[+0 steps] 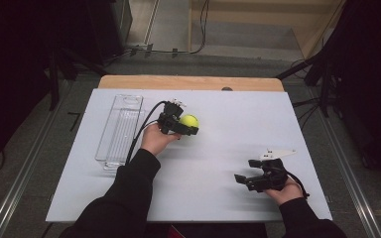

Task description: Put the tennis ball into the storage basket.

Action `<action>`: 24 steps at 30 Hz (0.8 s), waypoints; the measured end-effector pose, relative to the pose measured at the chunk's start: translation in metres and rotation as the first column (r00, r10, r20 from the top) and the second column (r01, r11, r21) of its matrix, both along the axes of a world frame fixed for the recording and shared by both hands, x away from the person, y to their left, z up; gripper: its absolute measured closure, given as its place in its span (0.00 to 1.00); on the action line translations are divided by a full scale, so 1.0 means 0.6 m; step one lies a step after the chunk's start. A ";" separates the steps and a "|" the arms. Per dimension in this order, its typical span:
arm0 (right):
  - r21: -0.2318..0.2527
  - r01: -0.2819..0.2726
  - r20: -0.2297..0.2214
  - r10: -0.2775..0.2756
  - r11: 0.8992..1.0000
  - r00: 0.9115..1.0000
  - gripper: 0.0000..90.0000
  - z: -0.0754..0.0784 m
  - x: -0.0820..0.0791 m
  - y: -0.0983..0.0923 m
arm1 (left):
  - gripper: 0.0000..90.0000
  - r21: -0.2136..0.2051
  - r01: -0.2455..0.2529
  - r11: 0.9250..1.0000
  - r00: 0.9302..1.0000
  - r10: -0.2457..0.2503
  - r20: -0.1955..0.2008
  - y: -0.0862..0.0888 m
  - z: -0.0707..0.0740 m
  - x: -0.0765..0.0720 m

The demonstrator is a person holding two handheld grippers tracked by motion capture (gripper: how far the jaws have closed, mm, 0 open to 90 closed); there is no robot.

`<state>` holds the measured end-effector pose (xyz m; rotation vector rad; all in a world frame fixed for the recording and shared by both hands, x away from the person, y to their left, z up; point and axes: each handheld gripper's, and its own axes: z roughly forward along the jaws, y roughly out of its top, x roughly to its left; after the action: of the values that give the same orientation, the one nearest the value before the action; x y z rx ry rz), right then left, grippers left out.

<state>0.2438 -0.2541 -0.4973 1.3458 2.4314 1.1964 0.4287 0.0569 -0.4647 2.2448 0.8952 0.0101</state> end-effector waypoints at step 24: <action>0.007 0.009 0.005 -0.009 1.000 1.000 0.15 0.002 -0.001 -0.003 | 0.29 -0.034 0.013 0.999 1.000 -0.012 0.015 0.019 0.039 -0.025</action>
<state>0.2433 -0.2559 -0.4961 1.3523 2.4172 1.2056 0.4137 0.0682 -0.4414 2.2162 0.8671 0.0060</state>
